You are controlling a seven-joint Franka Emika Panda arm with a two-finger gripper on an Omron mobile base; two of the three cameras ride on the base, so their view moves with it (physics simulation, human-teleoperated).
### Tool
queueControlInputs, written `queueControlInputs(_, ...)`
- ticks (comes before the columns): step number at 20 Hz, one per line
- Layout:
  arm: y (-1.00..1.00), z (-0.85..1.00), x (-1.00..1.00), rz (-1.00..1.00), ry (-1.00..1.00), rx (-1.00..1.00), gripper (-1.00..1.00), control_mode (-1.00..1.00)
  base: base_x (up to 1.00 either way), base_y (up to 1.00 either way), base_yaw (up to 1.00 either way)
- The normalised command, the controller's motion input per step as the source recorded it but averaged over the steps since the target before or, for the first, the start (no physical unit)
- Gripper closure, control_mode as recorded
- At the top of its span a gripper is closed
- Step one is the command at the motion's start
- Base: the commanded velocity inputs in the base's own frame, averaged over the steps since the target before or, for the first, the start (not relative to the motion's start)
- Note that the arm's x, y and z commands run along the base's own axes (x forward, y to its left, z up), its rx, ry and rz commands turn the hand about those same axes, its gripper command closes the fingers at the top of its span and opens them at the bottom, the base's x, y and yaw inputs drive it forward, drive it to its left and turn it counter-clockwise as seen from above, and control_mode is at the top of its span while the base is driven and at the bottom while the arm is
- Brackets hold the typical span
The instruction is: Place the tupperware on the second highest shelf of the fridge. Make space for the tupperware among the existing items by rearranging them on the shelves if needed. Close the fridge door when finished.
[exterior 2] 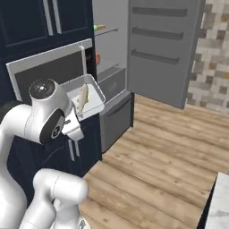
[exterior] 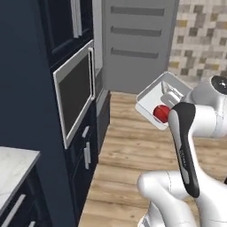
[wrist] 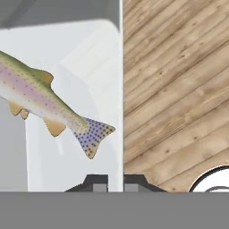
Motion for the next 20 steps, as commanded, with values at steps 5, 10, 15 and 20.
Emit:
queueControlInputs(5, 0.00, 0.00, 0.00, 0.00, 0.00, 0.00, 1.00, 1.00, 1.00, -0.67, 0.36)
queueControlInputs(10, 0.00, 0.00, 0.00, 0.00, 0.00, 0.00, 1.00, 1.00, 1.00, -0.74, 0.34)
queueControlInputs(15, 0.00, 0.00, 0.00, 0.00, 0.00, 0.00, 1.00, 1.00, 0.95, -0.85, 0.33)
queueControlInputs(20, 0.00, 0.00, 0.00, 0.00, 0.00, 0.00, 1.00, 1.00, 0.82, -0.88, 0.30)
